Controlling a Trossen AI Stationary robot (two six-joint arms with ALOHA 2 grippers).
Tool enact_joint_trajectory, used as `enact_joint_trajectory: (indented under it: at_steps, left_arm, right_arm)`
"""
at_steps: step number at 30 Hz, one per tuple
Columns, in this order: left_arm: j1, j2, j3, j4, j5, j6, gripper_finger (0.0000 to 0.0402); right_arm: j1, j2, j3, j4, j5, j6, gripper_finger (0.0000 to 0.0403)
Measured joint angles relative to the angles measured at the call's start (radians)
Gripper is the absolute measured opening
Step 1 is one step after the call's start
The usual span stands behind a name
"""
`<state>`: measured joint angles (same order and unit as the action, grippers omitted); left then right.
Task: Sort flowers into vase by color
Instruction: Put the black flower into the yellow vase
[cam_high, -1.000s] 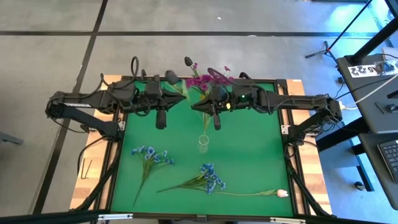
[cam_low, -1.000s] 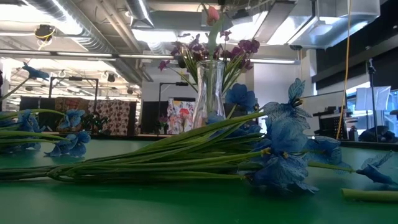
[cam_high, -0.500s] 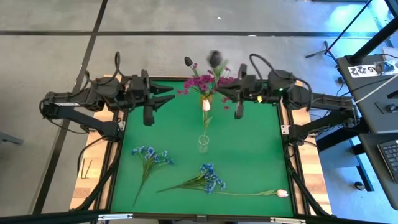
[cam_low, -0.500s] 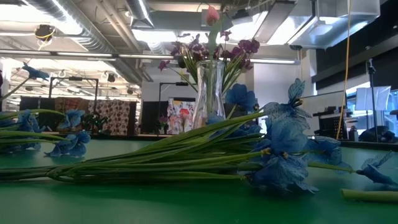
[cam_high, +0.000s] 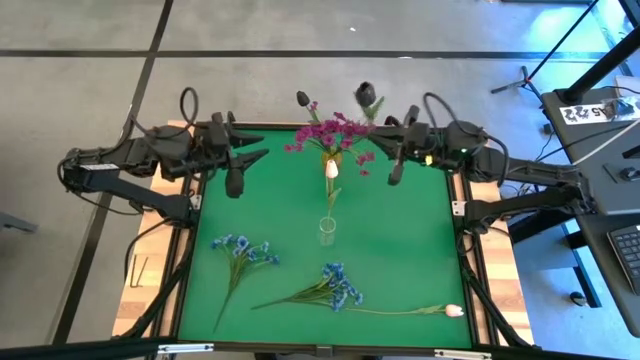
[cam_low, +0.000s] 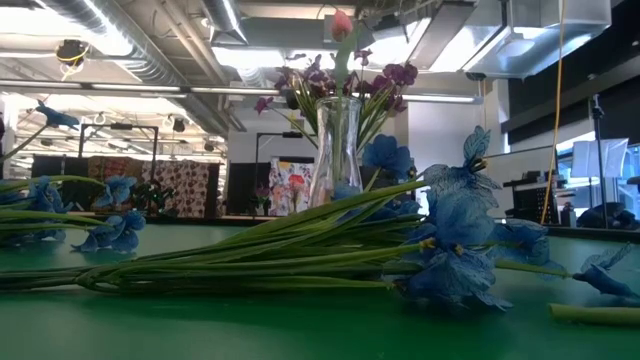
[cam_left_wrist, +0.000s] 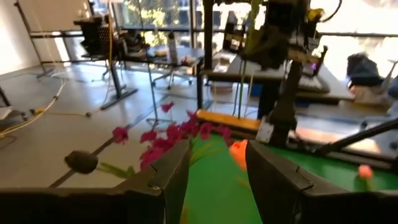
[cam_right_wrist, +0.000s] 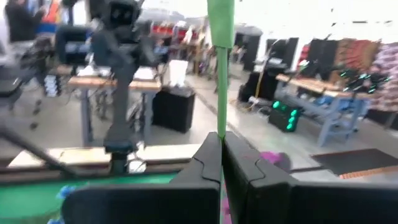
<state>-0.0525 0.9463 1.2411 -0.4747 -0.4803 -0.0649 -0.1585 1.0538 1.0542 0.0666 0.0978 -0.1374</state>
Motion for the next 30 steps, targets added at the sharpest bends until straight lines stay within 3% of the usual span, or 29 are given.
enact_joint_trajectory:
  at_steps: [6, 10, 14, 16, 21, 30]
  left_arm:
    - [0.000, 0.003, 0.000, -0.073, -0.079, 0.020, 0.0136]
    - [0.007, -0.006, 0.000, -0.126, -0.158, 0.022, 0.0082]
    - [0.029, -0.027, -0.032, -0.111, -0.162, 0.022, 0.0016]
    - [0.042, -0.042, -0.062, -0.077, -0.162, 0.022, 0.0007]
    - [0.088, -0.092, -0.173, 0.030, -0.115, 0.032, 0.0002]
    - [0.164, -0.143, -0.376, 0.307, 0.079, 0.059, 0.0002]
  right_arm:
    - [-0.076, -0.131, -0.148, 0.093, 0.000, 0.027, 0.0000]
    - [-0.113, -0.200, -0.191, 0.103, 0.000, 0.027, 0.0000]
    - [-0.142, -0.239, -0.247, 0.129, 0.035, 0.022, 0.0000]
    - [-0.156, -0.245, -0.292, 0.169, 0.052, 0.021, 0.0000]
    - [-0.185, -0.251, -0.455, 0.403, 0.042, 0.039, 0.0000]
    - [-0.259, -0.209, -0.704, 0.765, 0.069, 0.084, 0.0000]
